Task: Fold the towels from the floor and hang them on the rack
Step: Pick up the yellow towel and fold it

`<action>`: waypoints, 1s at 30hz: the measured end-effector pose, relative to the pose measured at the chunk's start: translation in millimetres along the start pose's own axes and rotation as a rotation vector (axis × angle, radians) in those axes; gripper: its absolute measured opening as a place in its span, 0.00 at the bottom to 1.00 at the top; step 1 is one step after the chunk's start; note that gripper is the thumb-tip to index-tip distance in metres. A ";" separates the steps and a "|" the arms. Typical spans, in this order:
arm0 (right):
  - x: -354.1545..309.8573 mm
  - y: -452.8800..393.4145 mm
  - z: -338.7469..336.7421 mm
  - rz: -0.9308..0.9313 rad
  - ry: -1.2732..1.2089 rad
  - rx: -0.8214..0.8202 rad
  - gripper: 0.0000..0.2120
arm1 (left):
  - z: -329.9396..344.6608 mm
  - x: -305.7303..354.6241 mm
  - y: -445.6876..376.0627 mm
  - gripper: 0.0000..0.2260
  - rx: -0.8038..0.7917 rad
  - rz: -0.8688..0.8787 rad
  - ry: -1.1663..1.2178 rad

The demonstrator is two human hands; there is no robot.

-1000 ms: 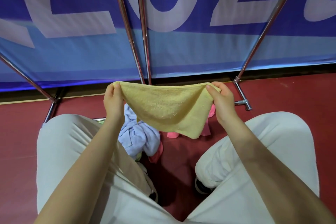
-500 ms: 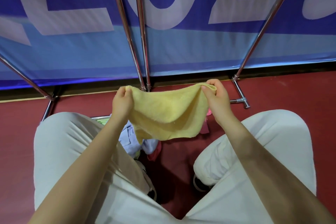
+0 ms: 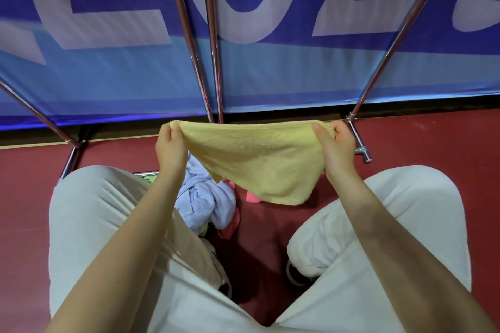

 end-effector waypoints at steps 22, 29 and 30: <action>4.1 -0.4 5.1 0.029 0.106 0.063 0.14 | 5.3 2.7 0.1 0.11 -0.012 -0.181 0.190; 9.7 2.4 22.4 0.370 -0.222 0.106 0.06 | 32.6 14.6 20.5 0.13 -0.079 -0.269 0.247; 9.6 3.5 26.8 0.386 -0.217 0.080 0.07 | 37.1 16.3 24.2 0.11 -0.088 -0.284 0.268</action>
Point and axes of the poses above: each hand's wrist, its own y-axis away from the middle knuckle, its own z-axis out of the palm, x = y × z, the point moved 2 cm from there along -y, towards the middle knuckle, and after that the axes turned 4 degrees about -z, right-handed, at the moved point
